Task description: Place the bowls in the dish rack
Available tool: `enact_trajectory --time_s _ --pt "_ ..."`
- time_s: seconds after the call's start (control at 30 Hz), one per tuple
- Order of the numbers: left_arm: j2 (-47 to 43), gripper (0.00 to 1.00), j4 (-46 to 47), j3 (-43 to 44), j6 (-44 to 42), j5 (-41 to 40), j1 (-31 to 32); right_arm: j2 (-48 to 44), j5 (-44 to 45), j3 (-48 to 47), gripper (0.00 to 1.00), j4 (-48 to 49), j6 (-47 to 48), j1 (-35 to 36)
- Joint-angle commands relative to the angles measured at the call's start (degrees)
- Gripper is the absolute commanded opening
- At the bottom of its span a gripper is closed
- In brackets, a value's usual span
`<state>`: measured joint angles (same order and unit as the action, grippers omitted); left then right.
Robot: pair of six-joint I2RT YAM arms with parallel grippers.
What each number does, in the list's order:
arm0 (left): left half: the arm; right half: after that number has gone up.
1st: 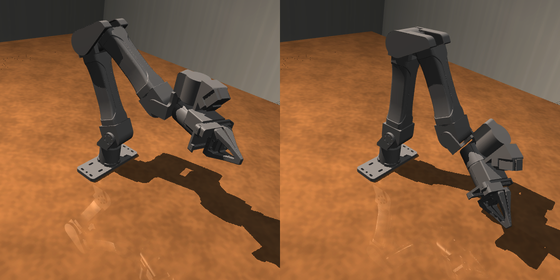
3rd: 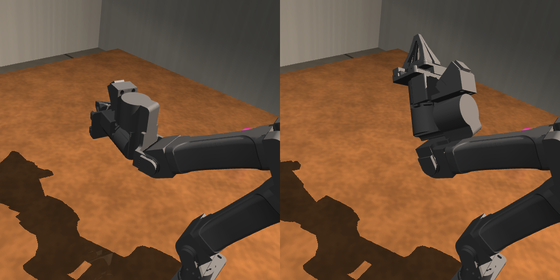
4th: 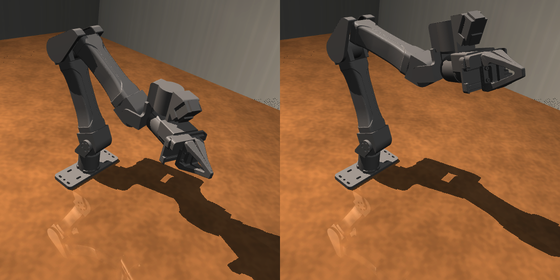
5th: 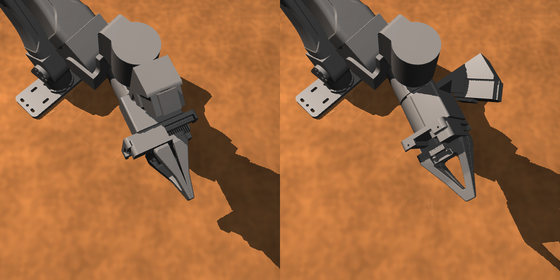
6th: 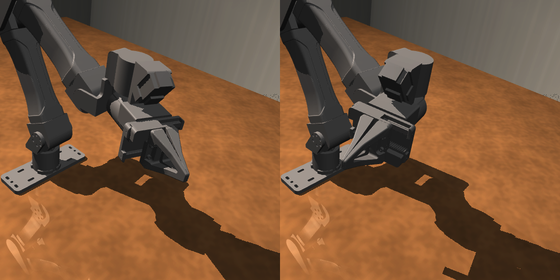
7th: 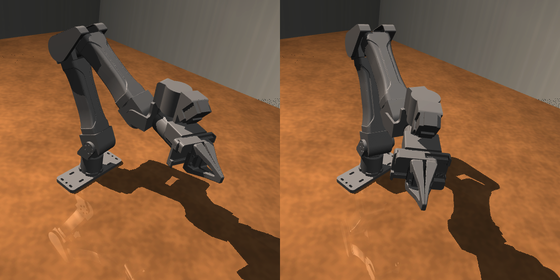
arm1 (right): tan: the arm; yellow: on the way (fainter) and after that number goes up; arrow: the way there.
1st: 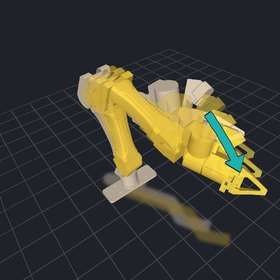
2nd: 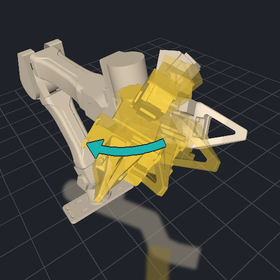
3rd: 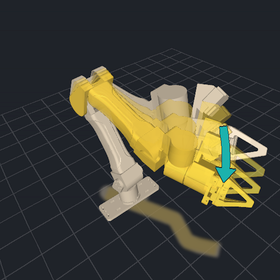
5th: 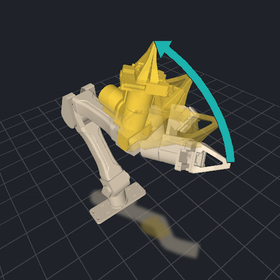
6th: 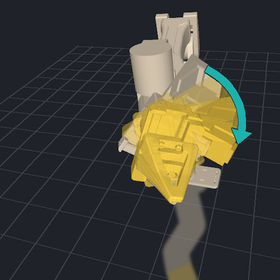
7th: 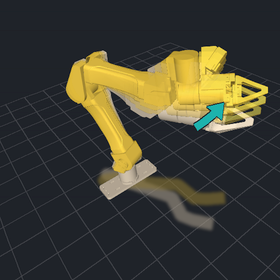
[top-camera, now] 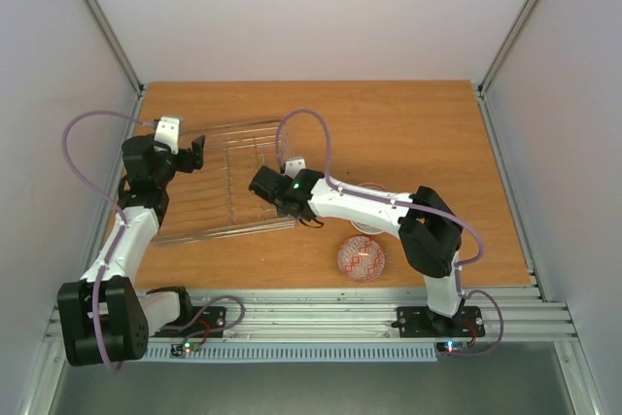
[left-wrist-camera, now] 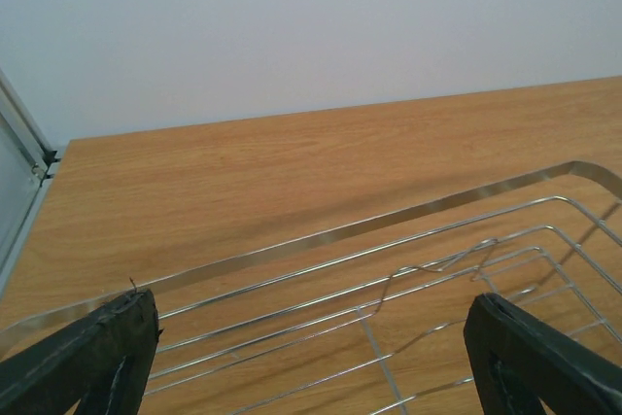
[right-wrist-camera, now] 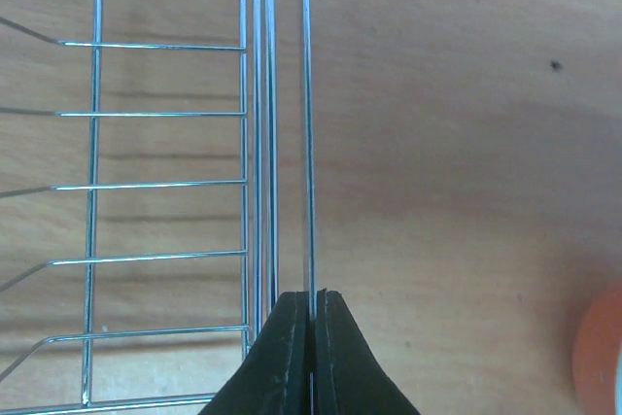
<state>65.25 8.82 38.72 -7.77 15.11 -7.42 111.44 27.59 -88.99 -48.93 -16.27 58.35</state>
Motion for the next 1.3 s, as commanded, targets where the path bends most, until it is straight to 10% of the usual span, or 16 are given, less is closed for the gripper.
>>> enact_trajectory --time_s 0.0,0.7,1.27 --pt "0.2 0.86 0.9 -1.0 0.3 2.3 -0.2 0.9 7.2 3.7 0.01 -17.2 -17.0 3.3" --pt "-0.8 0.86 1.5 -3.1 1.0 5.5 -0.1 -5.6 7.2 13.7 0.02 -25.3 -31.1 15.9" --pt "0.8 0.86 2.0 -4.0 0.3 5.8 0.0 -17.2 14.9 18.5 0.53 -16.9 -19.9 16.0"
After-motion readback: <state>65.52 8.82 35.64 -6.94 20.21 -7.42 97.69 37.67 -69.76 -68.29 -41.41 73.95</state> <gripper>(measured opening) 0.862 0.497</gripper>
